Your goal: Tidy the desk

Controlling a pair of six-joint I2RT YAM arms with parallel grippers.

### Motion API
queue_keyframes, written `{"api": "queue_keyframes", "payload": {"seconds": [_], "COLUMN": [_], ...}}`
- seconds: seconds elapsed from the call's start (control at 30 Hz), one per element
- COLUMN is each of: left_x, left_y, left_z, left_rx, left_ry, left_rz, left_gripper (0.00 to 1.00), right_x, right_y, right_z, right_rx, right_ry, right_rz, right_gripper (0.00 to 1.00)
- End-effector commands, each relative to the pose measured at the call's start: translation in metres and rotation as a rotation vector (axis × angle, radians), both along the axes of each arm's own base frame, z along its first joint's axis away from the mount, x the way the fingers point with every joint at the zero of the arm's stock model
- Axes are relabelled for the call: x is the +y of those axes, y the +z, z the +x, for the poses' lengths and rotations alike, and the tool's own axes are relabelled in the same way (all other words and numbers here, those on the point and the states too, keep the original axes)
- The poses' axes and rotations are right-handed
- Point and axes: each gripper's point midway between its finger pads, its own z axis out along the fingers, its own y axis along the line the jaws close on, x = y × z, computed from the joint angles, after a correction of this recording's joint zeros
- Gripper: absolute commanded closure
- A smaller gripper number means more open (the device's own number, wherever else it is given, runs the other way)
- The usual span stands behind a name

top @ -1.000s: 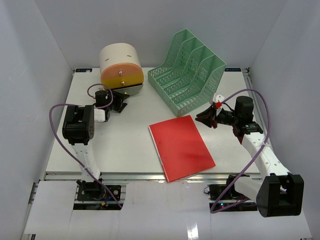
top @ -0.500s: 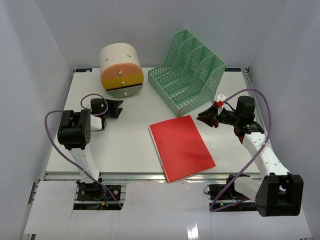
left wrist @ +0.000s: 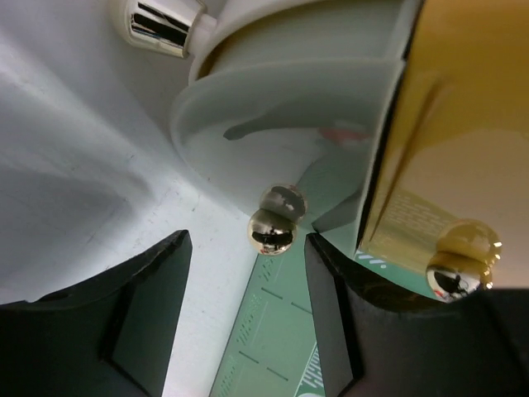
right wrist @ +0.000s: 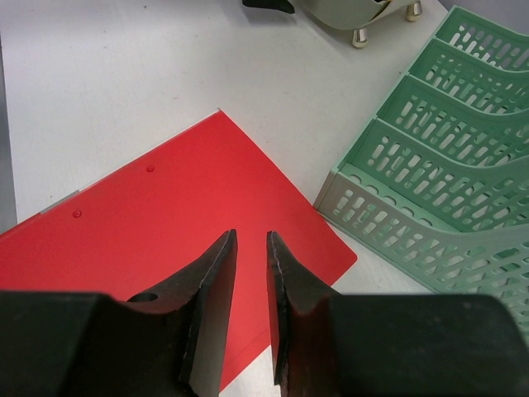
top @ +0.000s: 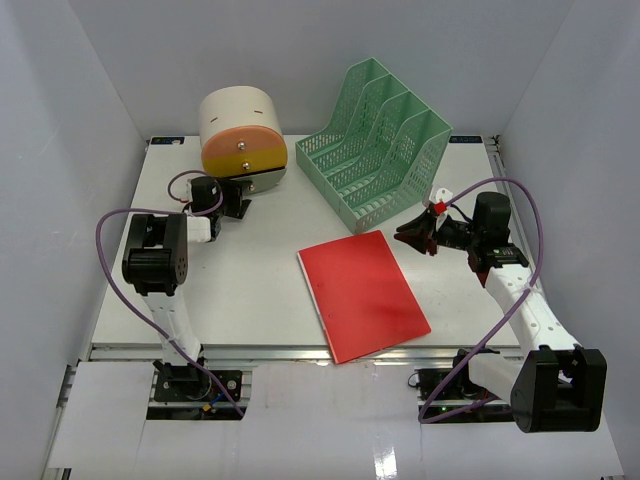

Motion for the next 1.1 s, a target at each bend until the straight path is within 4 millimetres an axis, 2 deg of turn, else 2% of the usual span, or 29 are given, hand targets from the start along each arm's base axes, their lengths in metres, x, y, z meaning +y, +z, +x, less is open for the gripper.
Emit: {"api": "queue_keyframes", "payload": {"seconds": [0.0,0.13,0.27,0.33,0.37,0.5,0.7,0.77,0.8,0.97,1.0,1.07], "left_x": [0.007,0.008,0.017,0.022,0.025,0.029,0.029,0.042,0.041,0.025,0.025,0.017], "left_y": [0.000,0.001,-0.001,-0.002,-0.001,0.001,0.005,0.007,0.008,0.035,0.031,0.051], "left_z": [0.010,0.008,0.007,0.007,0.008,0.012,0.016,0.016,0.015,0.007,0.003,-0.009], "left_rx": [0.021,0.017,0.037,0.051,0.061,0.067,0.049,0.031,0.014,-0.115,-0.108,-0.192], "left_ry": [0.026,0.026,0.056,0.078,0.090,0.117,0.115,0.132,0.123,0.021,0.013,-0.042], "left_rz": [0.027,0.031,0.040,0.045,0.043,0.037,0.023,0.016,0.010,-0.014,-0.011,-0.012], "left_gripper": [0.30,0.30,0.28,0.22,0.14,0.02,0.02,0.02,0.02,0.02,0.02,0.02], "right_x": [-0.002,-0.003,-0.004,-0.004,-0.005,-0.006,-0.008,-0.008,-0.008,-0.009,-0.008,-0.009], "right_y": [0.003,0.005,0.006,0.006,0.006,0.006,0.007,0.007,0.006,0.007,0.007,0.003], "right_z": [0.002,0.001,0.001,0.001,0.001,0.002,0.002,0.002,0.002,0.002,0.003,0.001], "right_rx": [-0.012,-0.014,-0.015,-0.014,-0.012,-0.014,-0.017,-0.016,-0.014,-0.017,-0.020,-0.001], "right_ry": [-0.005,-0.006,-0.008,-0.007,-0.009,-0.011,-0.017,-0.017,-0.016,-0.018,-0.016,-0.015], "right_rz": [0.003,0.006,0.009,0.011,0.011,0.012,0.013,0.013,0.013,0.013,0.011,0.005], "right_gripper": [0.72,0.72,0.72,0.72,0.72,0.72,0.72,0.72,0.72,0.72,0.71,0.69]}}
